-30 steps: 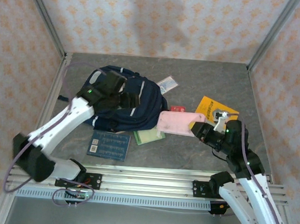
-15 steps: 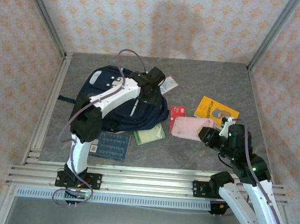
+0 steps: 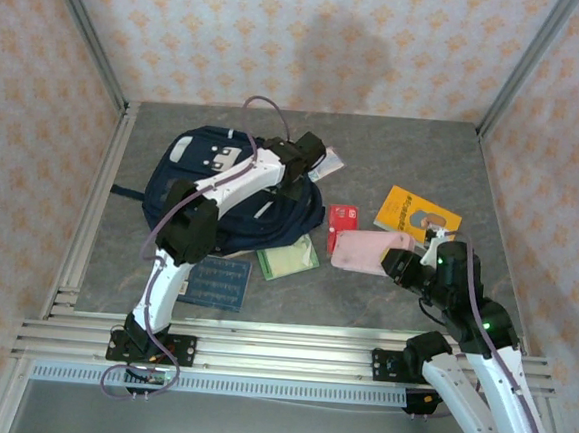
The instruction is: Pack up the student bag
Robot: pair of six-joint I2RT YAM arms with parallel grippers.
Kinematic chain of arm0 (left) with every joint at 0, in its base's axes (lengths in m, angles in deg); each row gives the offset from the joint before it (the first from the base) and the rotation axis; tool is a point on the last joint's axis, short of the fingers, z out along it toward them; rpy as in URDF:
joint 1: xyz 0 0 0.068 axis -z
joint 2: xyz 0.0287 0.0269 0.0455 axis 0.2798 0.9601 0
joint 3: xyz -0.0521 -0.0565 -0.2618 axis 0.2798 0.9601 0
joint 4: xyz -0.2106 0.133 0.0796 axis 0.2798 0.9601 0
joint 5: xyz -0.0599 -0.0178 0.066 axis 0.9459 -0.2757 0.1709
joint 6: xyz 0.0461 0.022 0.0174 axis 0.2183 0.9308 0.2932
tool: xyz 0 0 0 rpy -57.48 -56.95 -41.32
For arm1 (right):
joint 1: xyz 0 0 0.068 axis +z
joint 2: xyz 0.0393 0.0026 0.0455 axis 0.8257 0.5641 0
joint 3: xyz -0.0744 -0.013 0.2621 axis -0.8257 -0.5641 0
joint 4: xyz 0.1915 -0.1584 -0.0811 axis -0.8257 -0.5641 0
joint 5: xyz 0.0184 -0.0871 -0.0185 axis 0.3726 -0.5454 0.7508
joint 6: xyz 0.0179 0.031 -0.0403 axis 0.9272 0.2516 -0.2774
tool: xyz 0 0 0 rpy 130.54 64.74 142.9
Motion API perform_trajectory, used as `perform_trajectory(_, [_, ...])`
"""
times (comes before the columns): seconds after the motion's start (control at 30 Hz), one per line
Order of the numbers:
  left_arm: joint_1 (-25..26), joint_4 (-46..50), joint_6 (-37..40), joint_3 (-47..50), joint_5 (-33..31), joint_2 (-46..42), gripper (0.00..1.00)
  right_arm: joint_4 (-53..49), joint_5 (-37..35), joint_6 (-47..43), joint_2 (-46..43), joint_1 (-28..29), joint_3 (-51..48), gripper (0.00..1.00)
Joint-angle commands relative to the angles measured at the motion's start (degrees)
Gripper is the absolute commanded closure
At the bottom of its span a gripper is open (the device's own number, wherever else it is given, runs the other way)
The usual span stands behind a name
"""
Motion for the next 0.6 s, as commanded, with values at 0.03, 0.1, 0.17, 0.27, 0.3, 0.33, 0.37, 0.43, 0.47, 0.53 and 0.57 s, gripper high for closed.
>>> perform_trajectory(0.03, [-1.1,3.8,2.1,-3.5,-3.6,-4.9,1.0,4.6,-2.4,-0.3,0.0,-0.2,1.4,0.9])
perform_trajectory(0.1, [-1.2,4.6,2.4,-3.1,-4.5,-8.1,1.0,6.1,-2.3,-0.1,1.2,-0.2,2.1,0.9])
perform_trajectory(0.17, [-1.2,6.3,2.7,-4.4,-5.7,-11.2,1.0,8.9,-1.6,0.9,3.1,-0.2,2.5,0.9])
perform_trajectory(0.27, [-1.5,8.8,6.2,-7.0,-7.9,-15.4,1.0,13.4,-0.4,2.7,6.5,-0.2,3.1,0.9])
perform_trajectory(0.3, [-1.9,9.6,7.1,-7.7,-9.0,-16.1,1.0,14.8,0.0,3.4,7.5,-0.2,3.2,0.9])
perform_trajectory(0.33, [-2.5,10.2,8.0,-7.9,-9.4,-19.2,1.0,16.6,0.5,4.3,8.6,-0.2,3.2,0.9])
perform_trajectory(0.37, [-3.4,10.2,8.5,-7.6,-8.9,-20.9,1.0,18.1,1.0,5.2,9.6,-0.2,3.3,0.9])
perform_trajectory(0.43, [-6.2,9.3,9.3,-5.9,-6.9,-25.0,1.0,22.4,2.0,7.8,11.5,0.3,3.1,0.89])
perform_trajectory(0.47, [-7.4,8.4,9.7,-4.7,-6.3,-26.6,1.0,24.6,2.8,9.0,12.4,0.6,3.0,0.89])
perform_trajectory(0.53, [-9.6,6.4,11.4,-2.6,-4.1,-29.4,1.0,29.9,4.6,12.5,14.8,1.5,2.7,0.89])
perform_trajectory(0.57, [-10.5,6.0,12.2,-2.6,-2.0,-30.1,1.0,32.1,5.2,13.6,15.9,2.1,2.7,0.88])
